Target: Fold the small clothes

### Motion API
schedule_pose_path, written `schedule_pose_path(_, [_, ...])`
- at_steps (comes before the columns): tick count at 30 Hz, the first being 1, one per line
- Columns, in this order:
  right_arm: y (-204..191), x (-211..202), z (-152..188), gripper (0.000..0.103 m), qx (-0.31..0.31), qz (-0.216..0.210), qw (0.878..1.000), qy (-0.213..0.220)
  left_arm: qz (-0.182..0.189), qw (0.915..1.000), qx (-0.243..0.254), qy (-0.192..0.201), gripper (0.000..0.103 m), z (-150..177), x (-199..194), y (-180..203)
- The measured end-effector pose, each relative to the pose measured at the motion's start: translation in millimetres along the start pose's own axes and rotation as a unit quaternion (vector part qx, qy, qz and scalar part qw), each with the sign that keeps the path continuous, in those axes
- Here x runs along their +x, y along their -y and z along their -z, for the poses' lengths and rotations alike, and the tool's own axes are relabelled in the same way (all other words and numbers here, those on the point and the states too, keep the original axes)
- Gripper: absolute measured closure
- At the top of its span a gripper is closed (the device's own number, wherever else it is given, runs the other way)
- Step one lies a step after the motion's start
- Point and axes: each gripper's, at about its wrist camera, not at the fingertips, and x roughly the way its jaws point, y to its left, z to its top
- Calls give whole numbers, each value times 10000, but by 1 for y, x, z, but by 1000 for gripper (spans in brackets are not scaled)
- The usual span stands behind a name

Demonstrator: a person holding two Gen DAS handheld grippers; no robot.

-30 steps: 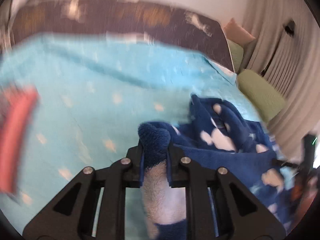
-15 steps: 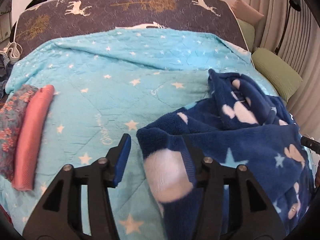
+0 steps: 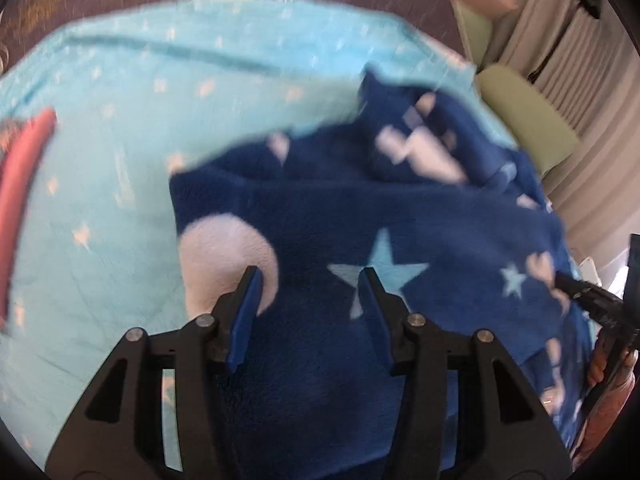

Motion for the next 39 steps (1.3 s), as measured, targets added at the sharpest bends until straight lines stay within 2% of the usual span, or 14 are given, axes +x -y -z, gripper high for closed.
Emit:
schedule_pose_path(5, [2,-2,-1,86,27,-27,10000,28,262,9995,-48,192,51,3,-3,-9])
schedule_pose_path(10, [7,-16,1,83,234,-159,9995,149,55,9992,-21,391,51,9,-27,-4])
schedule_pose_path(12, [17,-34,3,81,346,-108,9989,313,-35,9990,42,450,51,12,-44,2])
schedule_pose_path(14, [35,-47,5,76,575,-45,9974,437,-24,9986,148,502,51,14,-60,12])
schedule_pose_path(16, [70,-64,8,60,1164,-56,9915,586,34,9981,256,558,51,17,-72,22])
schedule_pose_path(18, [113,-76,12,49,1879,-218,9789,768,163,9972,419,592,51,21,-82,38])
schedule_pose_path(19, [146,-81,16,47,2403,-368,9663,852,200,9969,480,590,48,23,-82,45])
schedule_pose_path(22, [215,-79,22,46,3354,-373,9367,931,287,9967,607,460,45,29,-71,67])
schedule_pose_path(25, [266,-69,21,43,3956,-354,9121,1013,372,9975,561,194,45,34,-49,83])
schedule_pose_path(28, [301,-47,15,38,4340,-546,8944,934,316,9983,487,11,45,40,-29,92])
schedule_pose_path(30, [322,-28,13,37,4674,-471,8786,863,239,9987,448,7,42,40,-21,93])
schedule_pose_path(33, [345,-4,10,37,5005,-416,8610,800,272,9989,370,-15,39,39,-15,91])
schedule_pose_path(37, [372,15,3,36,5411,-449,8317,1158,316,9989,340,-11,37,41,-7,89])
schedule_pose_path(39, [382,17,-4,36,5473,-397,8266,1250,284,9989,376,21,37,42,-6,91])
